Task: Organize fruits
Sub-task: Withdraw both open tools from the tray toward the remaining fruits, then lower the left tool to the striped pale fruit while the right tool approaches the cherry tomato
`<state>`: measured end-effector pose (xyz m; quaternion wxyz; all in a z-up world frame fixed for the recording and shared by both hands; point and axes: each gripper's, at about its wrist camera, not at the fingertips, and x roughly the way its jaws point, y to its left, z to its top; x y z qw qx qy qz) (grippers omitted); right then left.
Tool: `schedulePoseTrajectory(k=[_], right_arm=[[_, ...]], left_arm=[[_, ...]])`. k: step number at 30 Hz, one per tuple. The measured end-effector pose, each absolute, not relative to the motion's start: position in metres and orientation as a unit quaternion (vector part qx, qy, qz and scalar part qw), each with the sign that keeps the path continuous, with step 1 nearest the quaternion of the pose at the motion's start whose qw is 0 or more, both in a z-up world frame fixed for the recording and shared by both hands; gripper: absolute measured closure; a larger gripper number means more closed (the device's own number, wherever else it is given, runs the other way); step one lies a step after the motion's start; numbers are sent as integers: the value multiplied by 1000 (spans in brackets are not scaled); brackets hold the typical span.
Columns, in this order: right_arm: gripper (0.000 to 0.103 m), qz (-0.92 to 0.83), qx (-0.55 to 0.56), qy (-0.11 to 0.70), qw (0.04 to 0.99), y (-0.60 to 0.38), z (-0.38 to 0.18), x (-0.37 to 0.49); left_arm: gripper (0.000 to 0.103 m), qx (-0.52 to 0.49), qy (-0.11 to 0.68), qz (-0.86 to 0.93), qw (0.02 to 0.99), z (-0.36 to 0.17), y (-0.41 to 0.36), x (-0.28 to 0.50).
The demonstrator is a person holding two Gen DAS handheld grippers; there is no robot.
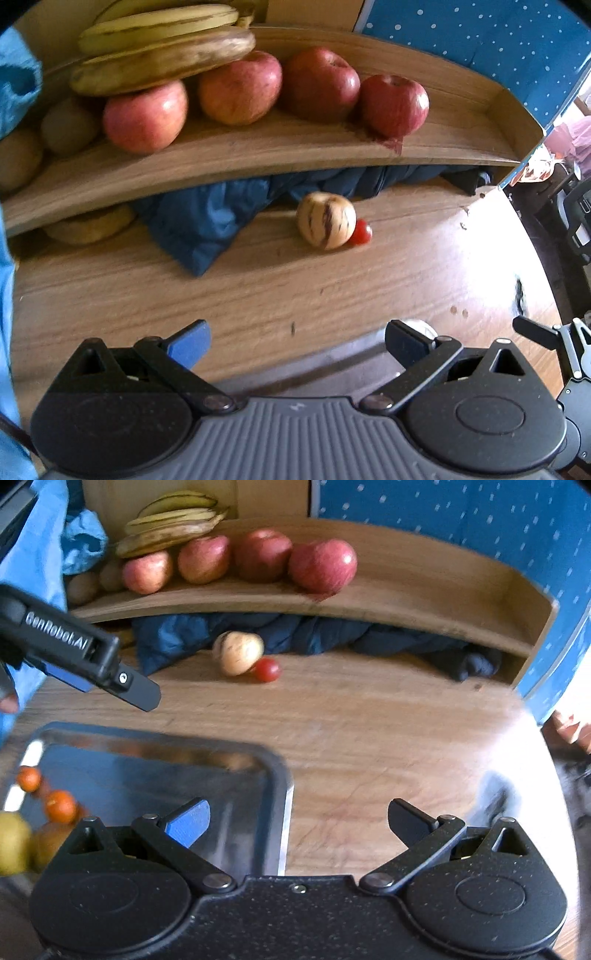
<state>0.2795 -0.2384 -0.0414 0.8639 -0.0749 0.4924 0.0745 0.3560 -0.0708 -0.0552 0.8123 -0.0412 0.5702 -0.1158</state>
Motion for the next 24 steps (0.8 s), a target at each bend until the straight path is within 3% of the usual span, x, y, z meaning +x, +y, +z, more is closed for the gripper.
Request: schedulePoseTrajectory(k=[24], right_arm=[[1,80,-129,459,875,-213,-65,358]], left_arm=[[2,-94,567,-105,812,-91,-86,418]])
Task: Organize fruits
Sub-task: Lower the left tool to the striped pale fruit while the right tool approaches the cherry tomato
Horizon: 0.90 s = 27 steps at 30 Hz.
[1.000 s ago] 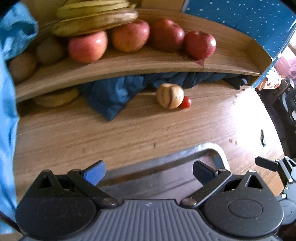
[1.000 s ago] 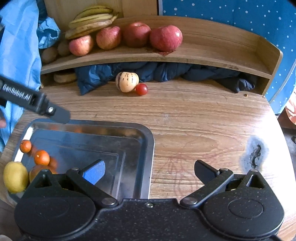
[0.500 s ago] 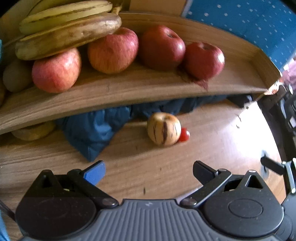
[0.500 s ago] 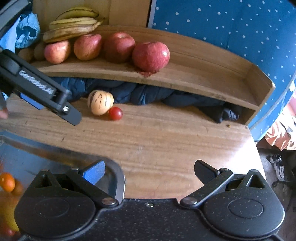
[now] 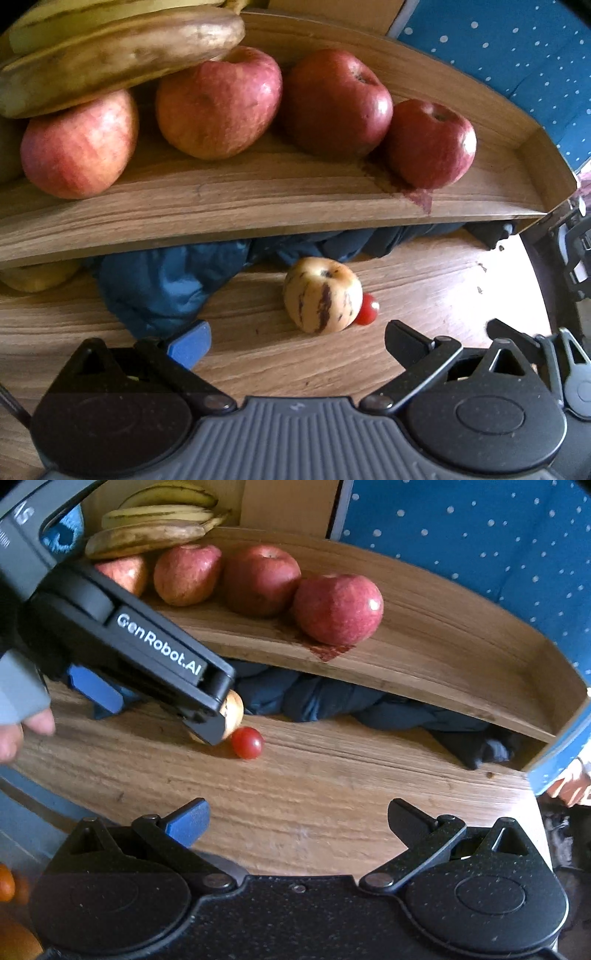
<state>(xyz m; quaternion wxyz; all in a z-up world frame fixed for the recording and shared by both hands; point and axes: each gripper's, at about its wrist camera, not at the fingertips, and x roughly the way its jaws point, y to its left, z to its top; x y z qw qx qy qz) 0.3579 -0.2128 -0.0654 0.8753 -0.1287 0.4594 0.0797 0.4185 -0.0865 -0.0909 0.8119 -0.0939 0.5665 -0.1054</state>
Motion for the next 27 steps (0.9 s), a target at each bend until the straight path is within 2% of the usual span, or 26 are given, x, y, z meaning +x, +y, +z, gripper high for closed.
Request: schedulePoseTrajectory(k=[8,11,14,19,22,27], right_arm=[[11,118,-114,456,875,-210,-71,377],[18,123,-110,455,875,-207,-73,382],[28,131,-104,454,875,-203,-76,386],[55,136,-109,453,874,-196,-80,390],[58,140,-105,453,874,-197,-82,392],[65,152,-101,452,873,-194,-84,396]], left_arm=[[7,-114,563,-116,811,-99,-92,426],[13,-120,562,-118,810,-103,-92,428],[19,-124,561,-122,809,-105,-91,428],[30,-127,563,-127,807,-105,-91,429],[38,-128,561,-126,808,-105,-94,432],[47,-131,557,-128,810,-104,-96,436]])
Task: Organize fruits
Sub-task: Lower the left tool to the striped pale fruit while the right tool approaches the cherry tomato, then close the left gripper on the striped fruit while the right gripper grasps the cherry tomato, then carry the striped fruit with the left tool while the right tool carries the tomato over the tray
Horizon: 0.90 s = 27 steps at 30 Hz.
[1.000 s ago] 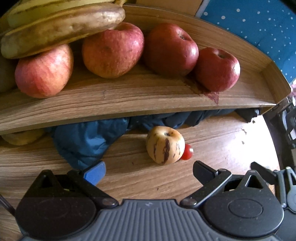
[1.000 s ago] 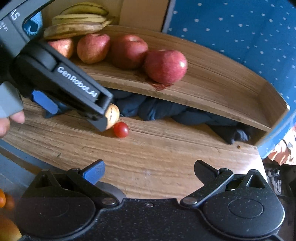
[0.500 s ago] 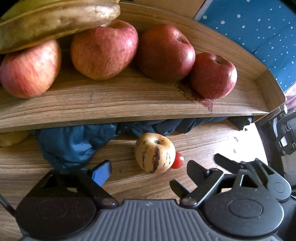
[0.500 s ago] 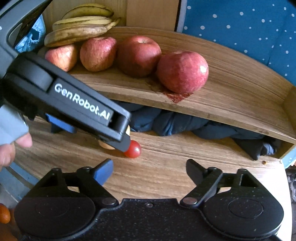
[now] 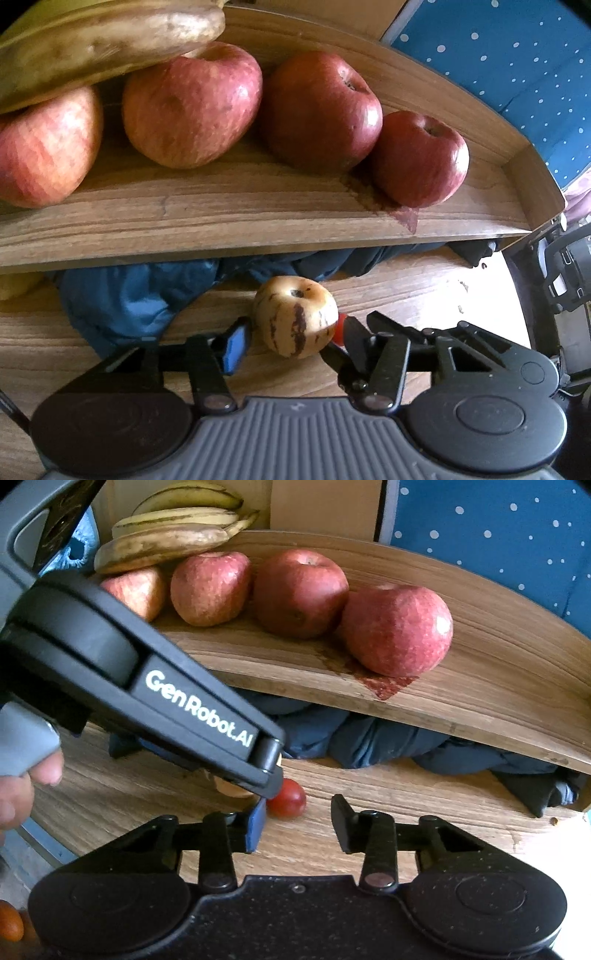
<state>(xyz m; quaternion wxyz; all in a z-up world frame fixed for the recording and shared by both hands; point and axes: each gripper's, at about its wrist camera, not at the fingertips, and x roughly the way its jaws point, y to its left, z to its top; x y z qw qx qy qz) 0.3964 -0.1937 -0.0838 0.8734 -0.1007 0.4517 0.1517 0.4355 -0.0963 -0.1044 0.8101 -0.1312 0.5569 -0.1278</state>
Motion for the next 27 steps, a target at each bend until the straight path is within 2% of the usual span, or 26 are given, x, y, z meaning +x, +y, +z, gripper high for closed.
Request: schedulePoseTrajectory(k=[3,10,27], right_arm=[[68,157,-100,454,872,-192,-86,398],[78,171,-109,455,867,-186,-91,402],[80,185,-117,449,866,-197,-87,380]], left_arm=[[50,-135,555,-125,811,-105,-97,437],[50,-138,555,-126,811,-106,-94,439],[50,-138,554,-124,811,-107,-96,430]])
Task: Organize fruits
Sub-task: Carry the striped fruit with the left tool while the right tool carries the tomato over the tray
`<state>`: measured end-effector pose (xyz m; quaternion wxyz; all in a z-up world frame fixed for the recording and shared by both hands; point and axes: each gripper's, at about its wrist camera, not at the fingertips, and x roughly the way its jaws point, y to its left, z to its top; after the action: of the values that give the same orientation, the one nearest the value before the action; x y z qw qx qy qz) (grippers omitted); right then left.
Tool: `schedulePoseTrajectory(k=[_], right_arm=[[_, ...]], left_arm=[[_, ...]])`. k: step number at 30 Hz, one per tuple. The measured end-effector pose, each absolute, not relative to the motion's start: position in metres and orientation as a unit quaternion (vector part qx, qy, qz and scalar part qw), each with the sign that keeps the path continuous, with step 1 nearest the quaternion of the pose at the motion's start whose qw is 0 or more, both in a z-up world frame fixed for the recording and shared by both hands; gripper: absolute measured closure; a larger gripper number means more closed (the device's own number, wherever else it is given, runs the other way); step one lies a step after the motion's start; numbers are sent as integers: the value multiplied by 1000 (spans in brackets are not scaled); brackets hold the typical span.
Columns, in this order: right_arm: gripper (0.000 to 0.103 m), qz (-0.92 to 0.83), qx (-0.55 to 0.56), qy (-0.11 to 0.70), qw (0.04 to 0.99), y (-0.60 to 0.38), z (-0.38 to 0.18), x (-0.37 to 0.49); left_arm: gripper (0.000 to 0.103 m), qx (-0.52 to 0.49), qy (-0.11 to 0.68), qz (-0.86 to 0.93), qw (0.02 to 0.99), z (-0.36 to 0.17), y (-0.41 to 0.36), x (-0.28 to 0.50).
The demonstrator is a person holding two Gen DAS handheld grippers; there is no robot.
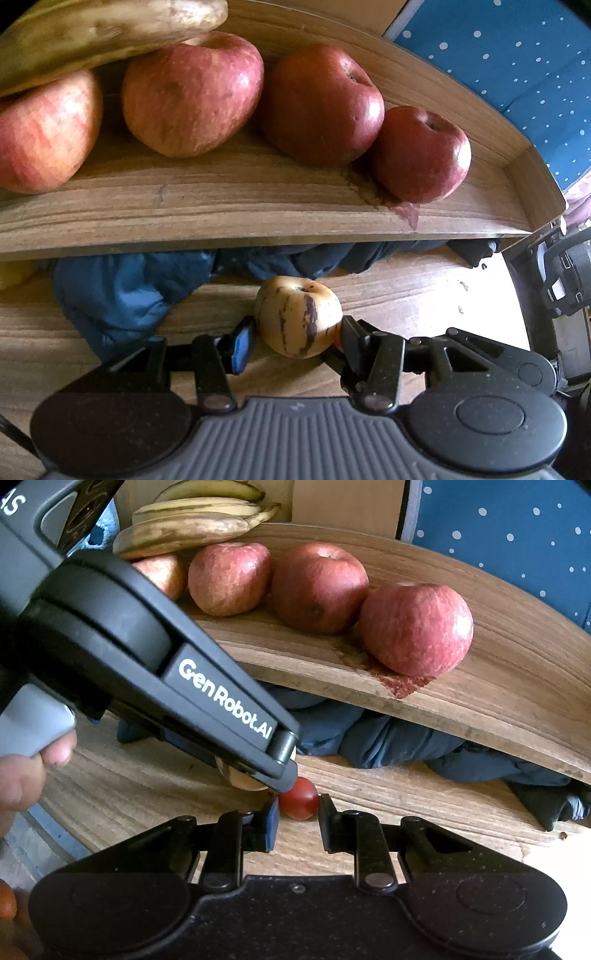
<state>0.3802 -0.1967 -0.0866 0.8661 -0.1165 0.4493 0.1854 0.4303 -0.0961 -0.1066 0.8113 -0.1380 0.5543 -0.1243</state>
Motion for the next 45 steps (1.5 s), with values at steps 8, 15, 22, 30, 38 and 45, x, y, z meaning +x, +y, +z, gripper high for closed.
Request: schedulePoseTrajectory(k=[8,15,22,30,38,45], right_arm=[[80,193,-117,447,866,-204,-87,374],[80,198,-117,441,867,-209,-89,374],[80,210,-120,433,868,-210,-82,364],[80,242,-116,415,869,-209,-67,336],[80,265,-117,411,864,-205,-60,297],[80,285,-116,417,855,-198,-58,271]], left_arm=[[50,-143,547,-122,816,-98,-91,412],[50,-149,536,-103,825,-87,-82,395],[50,-158,530,-82,829,-79,-68,364],[50,-160,528,-71,831,-71,-62,323],[50,-164,531,-61,829,-68,-60,291],[50,-170,535,-50,826,-68,-53,275]])
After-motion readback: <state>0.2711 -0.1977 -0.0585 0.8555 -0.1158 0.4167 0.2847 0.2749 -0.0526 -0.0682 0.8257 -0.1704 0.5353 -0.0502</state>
